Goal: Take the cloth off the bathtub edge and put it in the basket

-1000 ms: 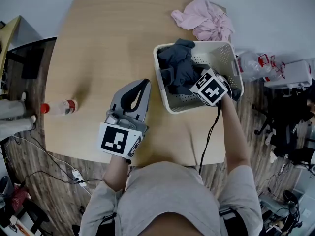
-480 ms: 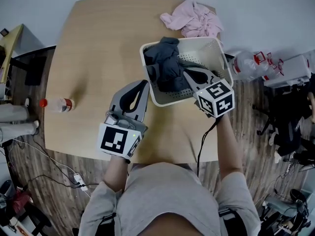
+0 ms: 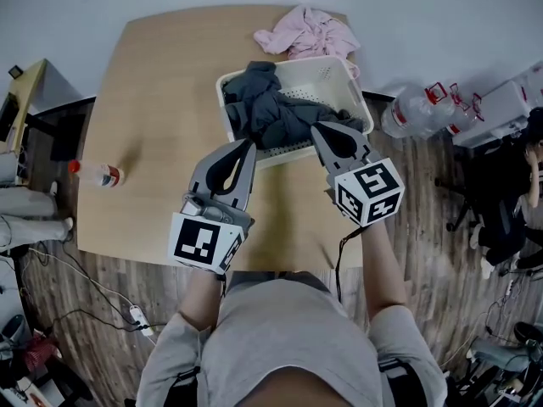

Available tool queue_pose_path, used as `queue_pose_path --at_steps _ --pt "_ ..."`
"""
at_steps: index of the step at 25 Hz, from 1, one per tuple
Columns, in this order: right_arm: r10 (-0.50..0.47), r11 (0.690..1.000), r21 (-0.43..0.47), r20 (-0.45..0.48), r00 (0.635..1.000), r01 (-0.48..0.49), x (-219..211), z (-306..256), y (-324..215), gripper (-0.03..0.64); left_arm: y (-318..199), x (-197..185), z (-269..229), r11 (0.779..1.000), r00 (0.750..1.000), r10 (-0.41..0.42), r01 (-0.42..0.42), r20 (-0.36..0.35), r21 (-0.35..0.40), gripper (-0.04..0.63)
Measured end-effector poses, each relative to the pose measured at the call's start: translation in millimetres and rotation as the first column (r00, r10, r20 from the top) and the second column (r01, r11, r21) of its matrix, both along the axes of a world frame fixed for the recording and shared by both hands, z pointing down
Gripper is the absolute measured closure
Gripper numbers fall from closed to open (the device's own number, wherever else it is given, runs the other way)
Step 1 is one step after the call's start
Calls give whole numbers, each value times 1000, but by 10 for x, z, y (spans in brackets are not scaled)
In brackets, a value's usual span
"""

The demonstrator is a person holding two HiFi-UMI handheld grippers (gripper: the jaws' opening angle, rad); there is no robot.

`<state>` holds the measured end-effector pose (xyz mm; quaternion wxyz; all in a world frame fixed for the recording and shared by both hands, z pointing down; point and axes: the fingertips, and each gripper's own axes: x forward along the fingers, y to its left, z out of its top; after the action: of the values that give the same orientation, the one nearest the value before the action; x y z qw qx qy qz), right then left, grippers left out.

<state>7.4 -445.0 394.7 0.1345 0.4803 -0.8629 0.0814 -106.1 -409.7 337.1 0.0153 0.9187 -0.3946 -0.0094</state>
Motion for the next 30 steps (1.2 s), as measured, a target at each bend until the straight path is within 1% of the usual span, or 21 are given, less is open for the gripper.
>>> queue_pose_path --at_steps 9,12,21,30 --pt "21 995 101 50 999 -26 295 -437 730 607 609 386 -227 998 1000 14 -15 20 54 598" --pt "31 991 129 55 998 -38 395 -540 961 607 808 510 -287 997 1000 19 -21 24 70 598" --pt "48 981 183 72 996 -61 719 -742 1649 607 1416 896 -434 993 999 37 -40 34 109 598" --pt "39 974 217 93 995 -59 945 -792 2173 606 1878 1187 -448 991 998 33 -38 45 125 598"
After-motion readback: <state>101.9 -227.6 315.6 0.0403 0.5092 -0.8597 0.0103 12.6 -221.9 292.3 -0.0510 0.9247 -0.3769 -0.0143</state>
